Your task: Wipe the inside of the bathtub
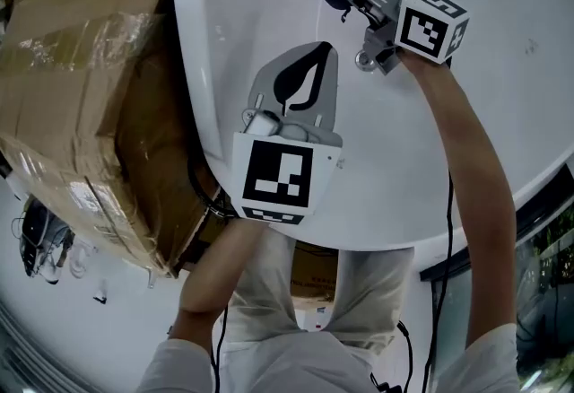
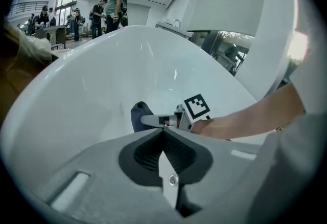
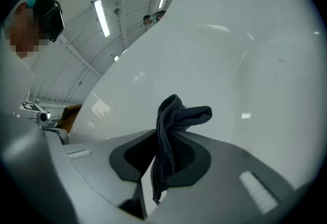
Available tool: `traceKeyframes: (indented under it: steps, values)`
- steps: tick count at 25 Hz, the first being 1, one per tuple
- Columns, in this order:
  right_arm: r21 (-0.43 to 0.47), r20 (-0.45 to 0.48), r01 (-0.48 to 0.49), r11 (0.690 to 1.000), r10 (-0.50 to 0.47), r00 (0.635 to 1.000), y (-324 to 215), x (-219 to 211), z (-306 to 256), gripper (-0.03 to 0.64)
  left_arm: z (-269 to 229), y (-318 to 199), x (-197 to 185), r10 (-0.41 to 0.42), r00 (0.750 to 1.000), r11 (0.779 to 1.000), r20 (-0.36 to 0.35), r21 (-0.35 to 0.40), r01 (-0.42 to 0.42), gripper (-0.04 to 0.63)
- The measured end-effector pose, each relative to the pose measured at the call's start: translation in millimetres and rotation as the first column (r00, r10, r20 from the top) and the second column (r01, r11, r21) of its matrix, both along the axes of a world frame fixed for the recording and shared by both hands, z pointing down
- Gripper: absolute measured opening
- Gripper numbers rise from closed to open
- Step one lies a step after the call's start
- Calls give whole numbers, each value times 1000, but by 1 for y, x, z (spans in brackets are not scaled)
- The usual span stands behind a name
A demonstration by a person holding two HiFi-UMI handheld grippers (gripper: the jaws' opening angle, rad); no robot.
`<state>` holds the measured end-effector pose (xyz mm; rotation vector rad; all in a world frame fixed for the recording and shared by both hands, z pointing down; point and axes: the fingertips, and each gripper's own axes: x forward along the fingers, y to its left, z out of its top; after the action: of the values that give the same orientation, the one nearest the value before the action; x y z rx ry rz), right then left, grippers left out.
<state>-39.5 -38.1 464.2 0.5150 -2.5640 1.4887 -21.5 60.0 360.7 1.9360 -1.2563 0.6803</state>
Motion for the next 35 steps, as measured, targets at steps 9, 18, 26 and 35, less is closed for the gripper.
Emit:
traceKeyframes:
  steps: [9, 18, 26, 35]
  values:
    - [-55, -166, -121, 991, 111, 980, -13, 16, 96, 54, 32, 2, 7, -2, 1000, 999, -1, -33, 2, 0]
    - [-70, -217, -231, 970, 211, 953, -47, 16, 146, 54, 58, 0, 8, -8, 1000, 998, -12, -69, 7, 0]
    - [-116, -270, -231, 966, 194, 943, -49, 1, 172, 54, 64, -1, 2, -16, 1000, 997, -3, -76, 16, 0]
    - [-160, -190, -156, 975, 125, 974, -35, -22, 158, 54, 62, 1, 1, -47, 998, 995, -34, -94, 44, 0]
